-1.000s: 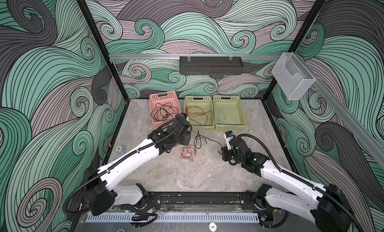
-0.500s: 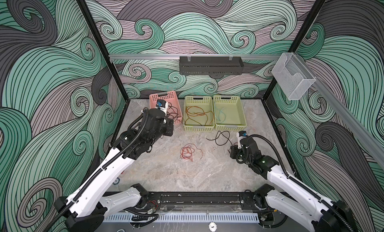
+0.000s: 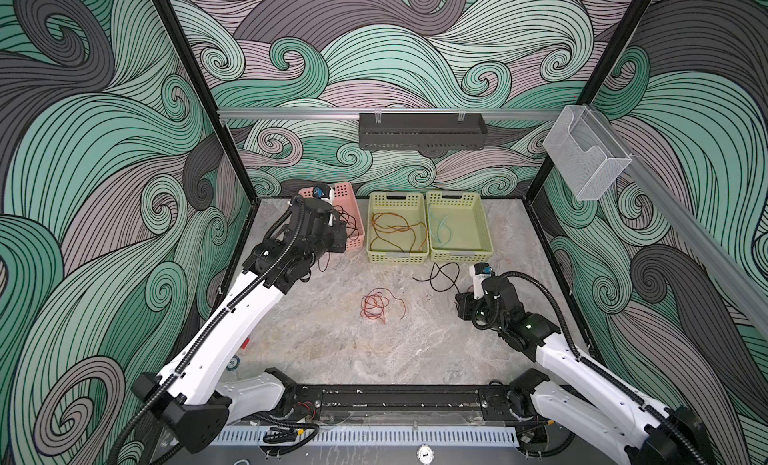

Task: Untangle the cables
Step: 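Lower the black cable into the pink basket, open the left gripper while right holds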

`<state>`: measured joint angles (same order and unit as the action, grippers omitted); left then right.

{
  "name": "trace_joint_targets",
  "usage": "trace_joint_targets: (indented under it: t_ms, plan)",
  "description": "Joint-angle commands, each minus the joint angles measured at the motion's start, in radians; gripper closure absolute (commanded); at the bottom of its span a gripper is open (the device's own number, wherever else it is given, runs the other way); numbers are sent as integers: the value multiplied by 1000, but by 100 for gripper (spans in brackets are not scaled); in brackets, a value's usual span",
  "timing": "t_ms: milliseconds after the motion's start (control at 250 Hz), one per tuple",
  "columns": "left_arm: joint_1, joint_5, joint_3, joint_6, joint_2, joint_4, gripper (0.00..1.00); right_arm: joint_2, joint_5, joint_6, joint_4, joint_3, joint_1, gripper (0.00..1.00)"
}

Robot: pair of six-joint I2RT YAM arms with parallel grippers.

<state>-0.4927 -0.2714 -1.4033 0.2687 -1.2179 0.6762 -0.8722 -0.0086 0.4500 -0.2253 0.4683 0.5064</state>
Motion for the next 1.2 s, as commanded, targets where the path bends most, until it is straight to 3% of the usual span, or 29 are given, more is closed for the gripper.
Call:
trace_joint_targets:
  t_ms: [0, 192, 691, 719, 783, 823, 991, 1195]
  plan:
    - [52, 1, -8, -20, -50, -119, 100, 23, -35, 7, 18, -18, -2, 100]
    - [159, 31, -100, 15, -194, -173, 100, 54, -44, 0, 9, -22, -2, 100]
    - [282, 113, -353, 36, -519, -173, 100, 76, -59, -10, -52, 15, -2, 100]
    - [285, 123, -360, 36, -532, -175, 88, 79, -61, -11, -55, 16, -1, 100]
    - [289, 136, -379, 37, -566, -167, 37, 85, -60, -13, -60, 18, -1, 100]
    - [292, 160, -402, 35, -587, -142, 25, 87, -61, -14, -61, 21, 0, 100]
    - [291, 225, -454, 51, -584, -8, 18, 97, -73, -28, -102, 61, 1, 100]
    - [286, 367, -133, 100, -337, -172, 18, 106, -77, -46, -128, 139, 13, 100]
